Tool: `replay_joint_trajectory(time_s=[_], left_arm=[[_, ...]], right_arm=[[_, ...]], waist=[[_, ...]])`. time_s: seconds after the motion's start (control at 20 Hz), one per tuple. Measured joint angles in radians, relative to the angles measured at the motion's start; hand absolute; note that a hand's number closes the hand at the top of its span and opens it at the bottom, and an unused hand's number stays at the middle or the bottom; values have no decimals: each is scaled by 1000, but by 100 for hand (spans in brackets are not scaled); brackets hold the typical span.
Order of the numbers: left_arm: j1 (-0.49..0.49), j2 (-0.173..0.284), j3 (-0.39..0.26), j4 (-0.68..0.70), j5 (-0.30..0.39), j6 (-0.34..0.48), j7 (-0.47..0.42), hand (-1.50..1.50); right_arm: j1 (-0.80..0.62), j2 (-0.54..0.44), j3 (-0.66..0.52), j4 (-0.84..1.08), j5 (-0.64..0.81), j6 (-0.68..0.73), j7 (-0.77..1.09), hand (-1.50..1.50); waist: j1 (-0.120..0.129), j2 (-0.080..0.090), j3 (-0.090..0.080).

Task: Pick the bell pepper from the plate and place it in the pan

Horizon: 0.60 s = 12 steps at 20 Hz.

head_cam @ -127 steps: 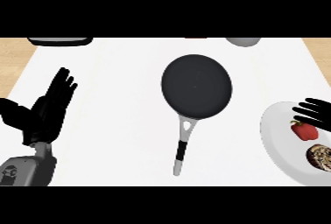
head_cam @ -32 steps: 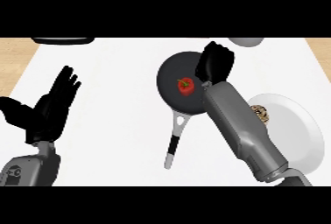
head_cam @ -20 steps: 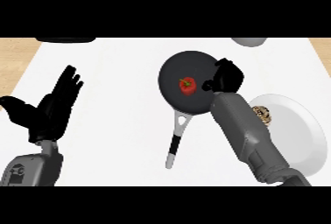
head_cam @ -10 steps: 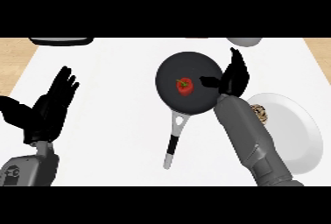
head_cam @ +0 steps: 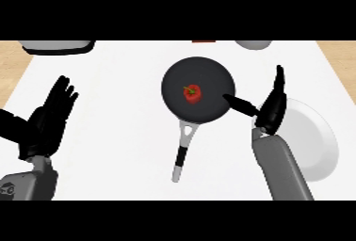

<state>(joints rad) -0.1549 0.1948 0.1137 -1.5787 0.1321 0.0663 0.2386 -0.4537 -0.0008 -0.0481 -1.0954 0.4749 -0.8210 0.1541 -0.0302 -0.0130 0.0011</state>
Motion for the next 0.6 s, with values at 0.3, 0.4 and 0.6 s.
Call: replay_joint_trajectory(time_s=[0.3,0.4,0.6], left_arm=[[4,-13,-9,-2,-20,16,-10,0],[16,-15,-13,-19,-18,8,-6,0],[21,-22,-17,-32,-21,1,-4,0]], right_arm=[[346,-9,106,-374,-126,112,-100,-150],[444,-14,132,-473,-134,127,-112,-150],[599,-23,165,-606,-141,144,-146,-150]], waist=[[-5,2,-1],[4,4,-1],[16,9,-1]])
